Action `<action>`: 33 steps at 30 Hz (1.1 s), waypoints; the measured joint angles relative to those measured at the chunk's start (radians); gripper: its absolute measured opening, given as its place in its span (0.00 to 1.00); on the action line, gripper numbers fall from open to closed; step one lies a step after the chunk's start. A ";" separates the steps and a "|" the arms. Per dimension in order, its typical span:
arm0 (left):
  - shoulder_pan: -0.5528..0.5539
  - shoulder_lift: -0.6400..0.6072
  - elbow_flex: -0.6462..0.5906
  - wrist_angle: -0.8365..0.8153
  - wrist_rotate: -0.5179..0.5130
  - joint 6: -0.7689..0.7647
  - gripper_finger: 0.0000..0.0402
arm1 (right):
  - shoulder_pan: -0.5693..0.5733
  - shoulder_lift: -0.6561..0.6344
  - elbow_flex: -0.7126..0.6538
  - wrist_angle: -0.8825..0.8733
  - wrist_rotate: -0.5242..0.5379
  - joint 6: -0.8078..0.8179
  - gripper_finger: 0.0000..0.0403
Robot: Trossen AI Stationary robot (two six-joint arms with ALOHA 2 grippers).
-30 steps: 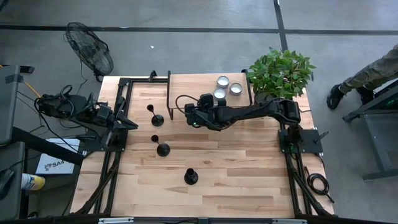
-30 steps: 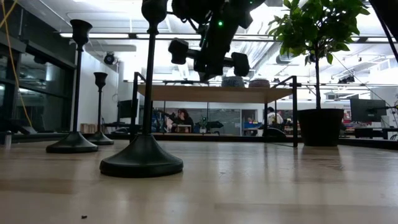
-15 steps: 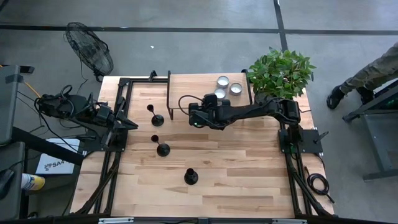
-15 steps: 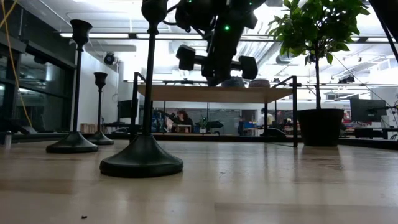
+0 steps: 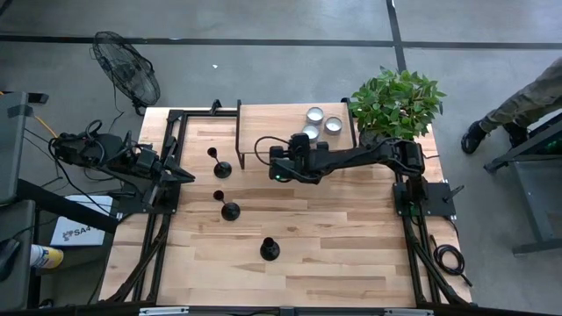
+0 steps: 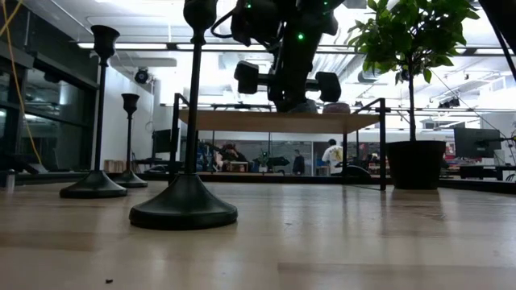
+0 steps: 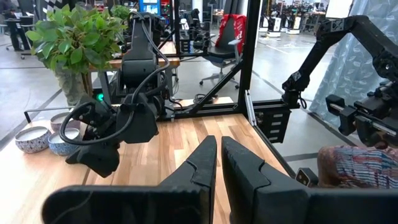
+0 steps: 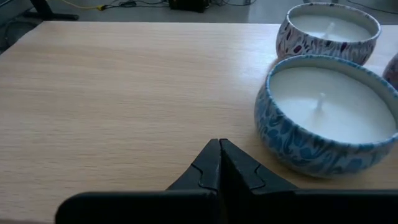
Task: Pick & Place candle stick holders
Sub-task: Adjust the shelf on the table, then adjust the blue scented candle
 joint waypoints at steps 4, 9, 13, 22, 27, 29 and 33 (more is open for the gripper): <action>0.000 0.000 0.000 0.000 0.000 0.000 0.06 | 0.000 -0.001 0.000 -0.030 -0.002 0.031 0.00; 0.000 0.000 0.000 0.000 0.000 0.000 0.06 | 0.001 -0.002 0.000 -0.063 -0.003 0.049 0.00; 0.000 0.000 0.000 0.000 0.000 0.000 0.06 | 0.000 -0.002 0.000 -0.073 -0.002 0.072 0.00; 0.000 0.000 0.000 0.000 0.000 0.000 0.06 | 0.016 -0.036 -0.002 -0.154 0.006 0.120 0.00; 0.000 0.000 0.000 0.000 0.000 0.000 0.06 | 0.021 -0.042 -0.002 -0.201 0.003 0.148 0.00; 0.000 0.000 0.000 0.000 0.000 0.000 0.06 | 0.021 -0.044 -0.002 -0.221 -0.005 0.156 0.00; 0.000 0.000 0.000 0.000 0.000 0.000 0.06 | 0.021 -0.044 -0.002 -0.241 -0.015 0.158 0.00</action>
